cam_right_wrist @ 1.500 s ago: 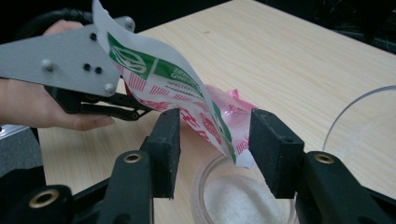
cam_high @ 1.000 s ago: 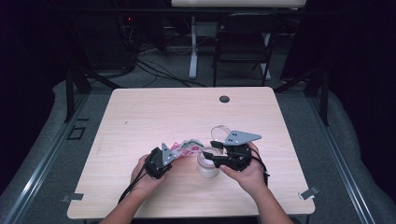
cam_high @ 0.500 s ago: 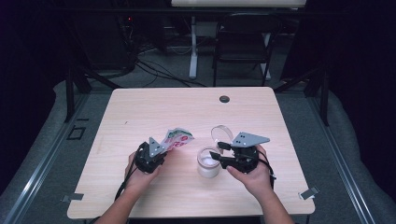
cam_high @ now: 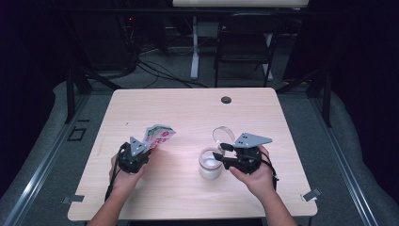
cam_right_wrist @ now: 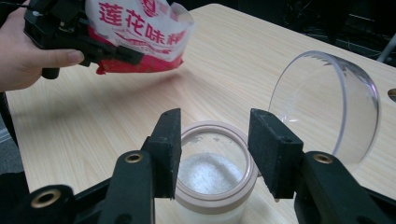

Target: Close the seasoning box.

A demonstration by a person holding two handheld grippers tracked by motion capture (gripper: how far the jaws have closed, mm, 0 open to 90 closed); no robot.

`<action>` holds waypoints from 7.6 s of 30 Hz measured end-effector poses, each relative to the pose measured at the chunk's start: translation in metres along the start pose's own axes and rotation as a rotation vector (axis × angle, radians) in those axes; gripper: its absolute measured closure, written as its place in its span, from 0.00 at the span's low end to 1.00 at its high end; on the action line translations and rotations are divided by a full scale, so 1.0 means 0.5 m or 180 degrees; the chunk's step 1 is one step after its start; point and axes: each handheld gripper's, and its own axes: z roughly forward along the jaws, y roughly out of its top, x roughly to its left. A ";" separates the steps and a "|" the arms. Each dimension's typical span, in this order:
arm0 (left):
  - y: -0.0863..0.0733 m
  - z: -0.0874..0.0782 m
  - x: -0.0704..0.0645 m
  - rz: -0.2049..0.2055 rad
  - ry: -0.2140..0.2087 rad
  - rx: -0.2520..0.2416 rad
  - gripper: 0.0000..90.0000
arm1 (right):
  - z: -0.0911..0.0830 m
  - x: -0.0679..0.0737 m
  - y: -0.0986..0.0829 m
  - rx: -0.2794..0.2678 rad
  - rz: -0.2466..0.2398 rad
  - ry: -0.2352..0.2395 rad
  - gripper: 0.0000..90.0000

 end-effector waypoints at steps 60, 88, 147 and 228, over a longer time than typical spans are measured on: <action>-0.107 -0.040 0.104 -0.0916 0.0283 -0.0109 0.50 | 0.037 -0.003 0.001 0.0078 -0.0064 0.0032 0.59; -0.069 -0.050 0.033 -0.0484 0.0001 -0.0187 0.40 | 0.036 -0.005 0.001 0.0067 -0.0046 0.0005 0.59; 0.057 -0.054 -0.121 0.0084 -0.0725 -0.0332 0.41 | -0.009 -0.027 0.006 -0.0025 0.0124 -0.0040 0.67; 0.027 -0.085 -0.075 -0.0243 -0.0507 -0.0351 0.53 | -0.018 -0.134 -0.029 0.0056 0.0568 -0.0377 1.00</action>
